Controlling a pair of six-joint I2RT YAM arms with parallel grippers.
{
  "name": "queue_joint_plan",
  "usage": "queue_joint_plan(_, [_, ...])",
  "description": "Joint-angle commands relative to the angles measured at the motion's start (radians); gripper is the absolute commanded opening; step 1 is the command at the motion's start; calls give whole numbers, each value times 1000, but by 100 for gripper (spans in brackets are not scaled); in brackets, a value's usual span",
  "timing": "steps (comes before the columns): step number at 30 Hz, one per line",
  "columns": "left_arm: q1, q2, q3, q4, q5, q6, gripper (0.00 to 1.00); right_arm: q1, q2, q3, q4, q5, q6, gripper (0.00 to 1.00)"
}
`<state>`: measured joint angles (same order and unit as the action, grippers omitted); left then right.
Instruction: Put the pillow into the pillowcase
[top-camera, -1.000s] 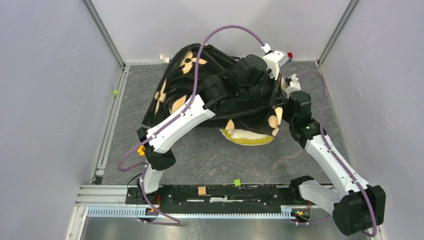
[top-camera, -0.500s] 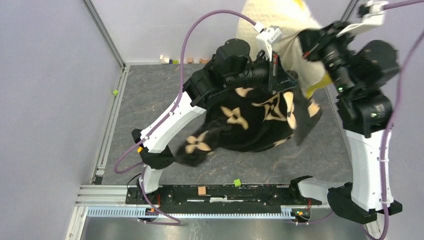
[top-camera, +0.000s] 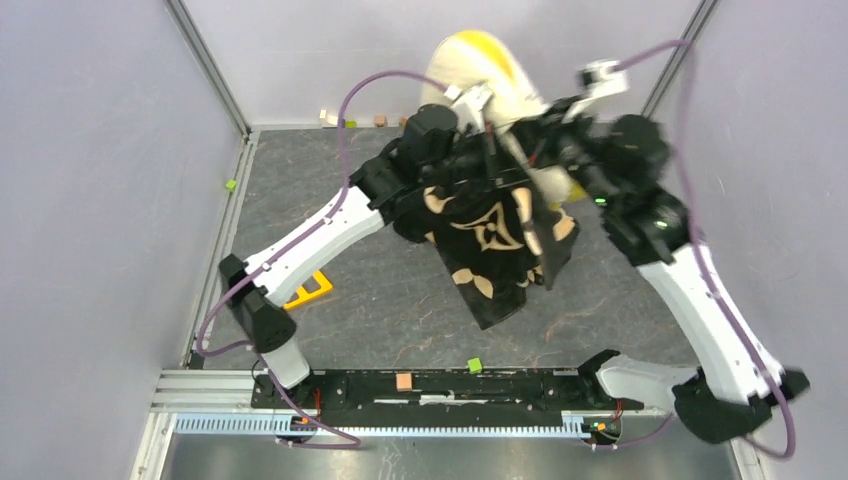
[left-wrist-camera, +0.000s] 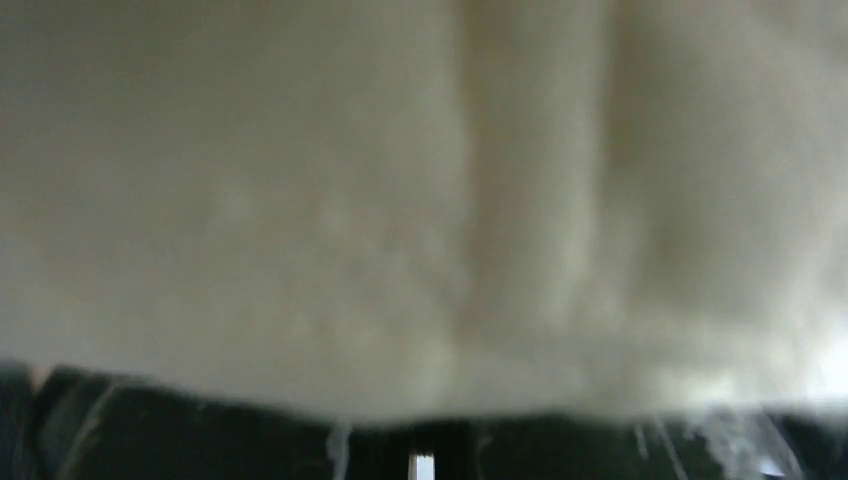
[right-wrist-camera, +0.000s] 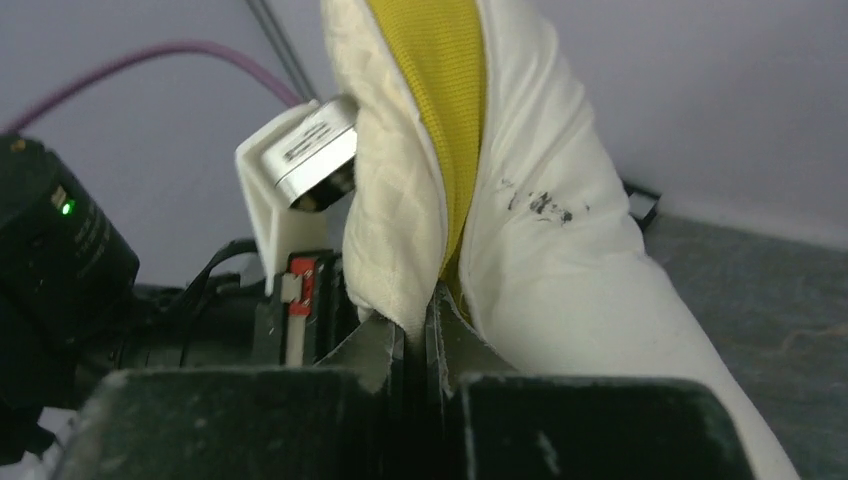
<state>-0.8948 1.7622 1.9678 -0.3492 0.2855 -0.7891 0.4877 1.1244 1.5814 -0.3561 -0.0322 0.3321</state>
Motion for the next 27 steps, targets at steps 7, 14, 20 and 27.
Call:
queue_joint_plan(7, [347,-700,-852,52,-313,-194,2,593,252,-106,256,93,13,0])
queue_joint_plan(14, [511,-925,-1030,-153,-536,-155,2,677,517,210,201,-117,27,0])
queue_joint_plan(20, [632,-923,-1104,-172,-580,-114,2,699,605,370,225,-176,65,0])
queue_joint_plan(27, [675,-653,-1047,116,1,-100,2,744,559,492,73,106,-15,0])
